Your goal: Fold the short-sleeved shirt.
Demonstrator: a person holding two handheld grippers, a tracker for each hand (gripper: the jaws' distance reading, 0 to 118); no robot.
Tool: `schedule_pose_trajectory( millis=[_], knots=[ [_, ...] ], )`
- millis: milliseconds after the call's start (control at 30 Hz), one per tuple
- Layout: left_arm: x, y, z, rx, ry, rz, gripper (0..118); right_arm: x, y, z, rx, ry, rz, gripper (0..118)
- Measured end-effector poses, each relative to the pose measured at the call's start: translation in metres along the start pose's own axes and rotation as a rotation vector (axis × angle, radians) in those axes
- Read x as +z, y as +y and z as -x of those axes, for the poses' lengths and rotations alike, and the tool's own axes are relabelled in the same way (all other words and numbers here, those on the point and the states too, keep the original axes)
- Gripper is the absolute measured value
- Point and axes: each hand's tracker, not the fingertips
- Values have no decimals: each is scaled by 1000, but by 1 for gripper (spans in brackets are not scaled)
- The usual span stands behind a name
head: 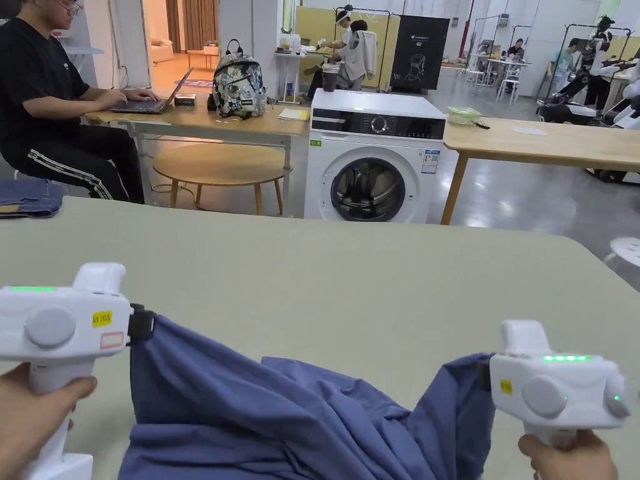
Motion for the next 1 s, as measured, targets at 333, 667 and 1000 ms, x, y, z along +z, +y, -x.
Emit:
schedule_pose_trajectory(
  millis=[333,667,1000],
  knots=[
    [70,84,37,8,111,-161,1,49,91,-9,45,-76,-231,2],
    [95,163,88,56,236,-231,0,76,188,-25,5,-145,-358,2],
    [92,215,101,94,288,-270,0,60,249,-32,-16,-173,-405,2]
  ],
)
